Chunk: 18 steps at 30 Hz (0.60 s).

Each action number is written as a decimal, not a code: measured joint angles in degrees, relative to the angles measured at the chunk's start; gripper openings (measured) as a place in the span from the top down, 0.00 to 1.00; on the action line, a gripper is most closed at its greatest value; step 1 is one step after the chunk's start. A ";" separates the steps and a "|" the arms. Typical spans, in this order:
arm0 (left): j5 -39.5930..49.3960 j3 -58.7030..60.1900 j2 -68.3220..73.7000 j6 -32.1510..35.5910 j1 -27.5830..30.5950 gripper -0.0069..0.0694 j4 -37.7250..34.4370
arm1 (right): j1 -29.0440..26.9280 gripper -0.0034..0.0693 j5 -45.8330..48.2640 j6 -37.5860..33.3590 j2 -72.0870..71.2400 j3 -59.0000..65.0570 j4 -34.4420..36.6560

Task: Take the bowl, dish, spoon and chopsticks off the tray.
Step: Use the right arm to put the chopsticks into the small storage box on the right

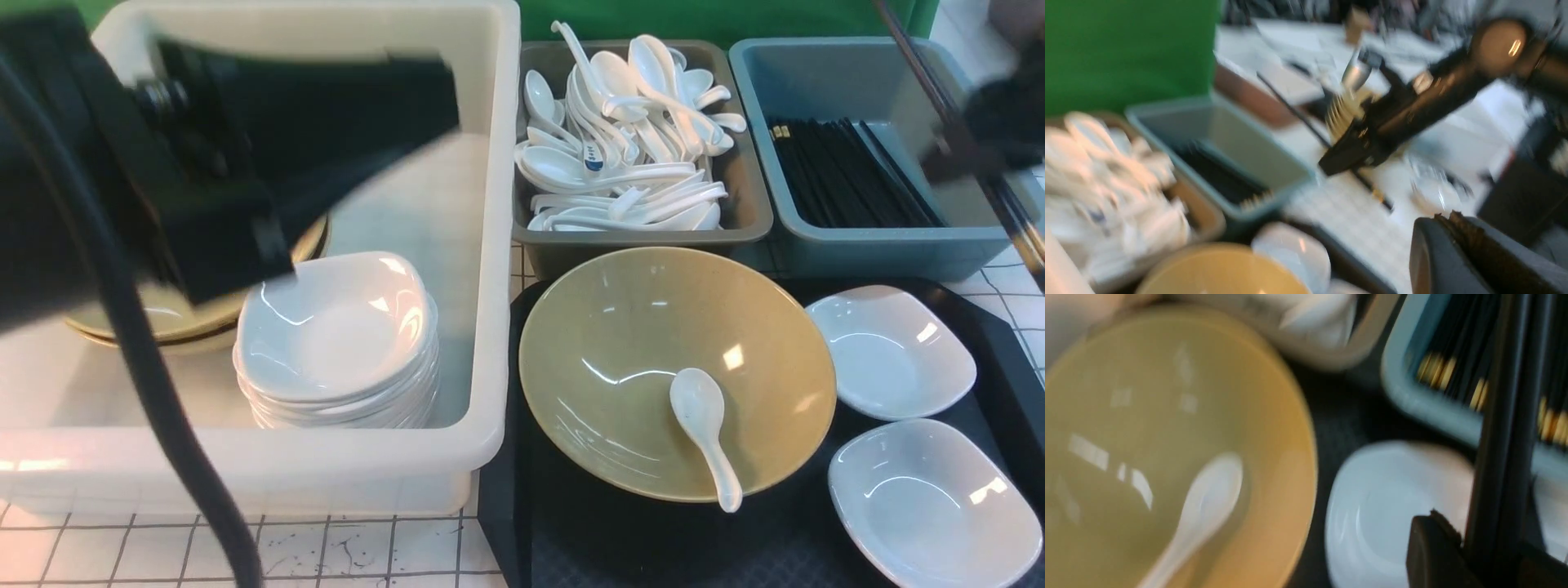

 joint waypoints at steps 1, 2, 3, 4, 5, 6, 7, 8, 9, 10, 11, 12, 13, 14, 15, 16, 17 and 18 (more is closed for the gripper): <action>-1.45 0.00 0.00 1.18 0.00 0.91 -1.26 | -0.15 0.82 -0.67 0.85 3.54 -3.14 0.11; -1.95 0.00 0.00 2.04 0.00 0.91 -2.36 | -0.39 0.82 -1.08 1.44 6.65 -7.14 0.13; -1.99 0.00 0.00 2.32 0.00 0.91 -2.65 | -0.39 0.82 -1.19 1.54 7.92 -8.54 0.19; -1.90 0.00 0.00 3.48 0.00 0.91 -3.13 | -0.73 0.82 -1.34 2.13 11.76 -12.77 0.19; -1.85 0.00 0.00 3.83 0.00 0.91 -3.18 | -0.86 0.82 -1.39 2.30 13.08 -14.17 0.19; -0.77 0.00 0.00 5.48 0.00 0.91 -3.48 | -1.44 0.82 -1.54 2.94 19.05 -20.63 0.25; -0.23 0.00 0.00 6.33 0.00 0.91 -3.48 | -1.91 0.82 -1.59 3.65 22.41 -24.18 0.35; 0.42 0.00 0.00 6.96 0.00 0.91 -3.55 | -2.43 0.82 -1.59 4.23 25.06 -26.95 0.35; 0.61 0.00 0.00 7.23 0.00 0.91 -3.55 | -2.53 0.82 -1.59 4.38 26.39 -27.62 0.40; 0.93 0.00 0.00 8.08 0.00 0.91 -3.68 | -3.43 0.82 -1.61 5.70 31.43 -32.66 0.33; 0.93 0.00 0.00 8.25 0.00 0.91 -3.68 | -3.73 0.82 -1.61 6.39 33.22 -34.92 0.33; 0.86 0.00 0.00 8.50 0.00 0.91 -3.68 | -4.21 0.82 -1.61 7.25 36.52 -37.88 0.18; 0.67 0.00 0.00 8.64 0.00 0.91 -3.68 | -4.59 0.82 -1.40 7.98 39.41 -39.94 0.01; 0.69 0.00 0.00 8.64 0.00 0.91 -3.68 | -4.60 0.82 -1.33 7.98 39.85 -40.66 -0.09; 0.27 0.00 0.00 8.69 0.00 0.91 -3.68 | -4.87 0.81 -0.93 8.28 42.48 -42.64 -0.43; -0.05 0.00 0.00 8.69 0.00 0.91 -3.68 | -4.94 0.80 -0.67 8.28 43.62 -43.24 -0.59; -0.36 0.00 0.00 8.69 0.00 0.91 -3.74 | -4.94 0.80 -0.52 8.34 44.31 -43.72 -0.81; -1.04 0.00 0.00 8.20 0.00 0.91 -3.85 | -4.94 0.75 -0.34 8.58 45.58 -44.48 -1.55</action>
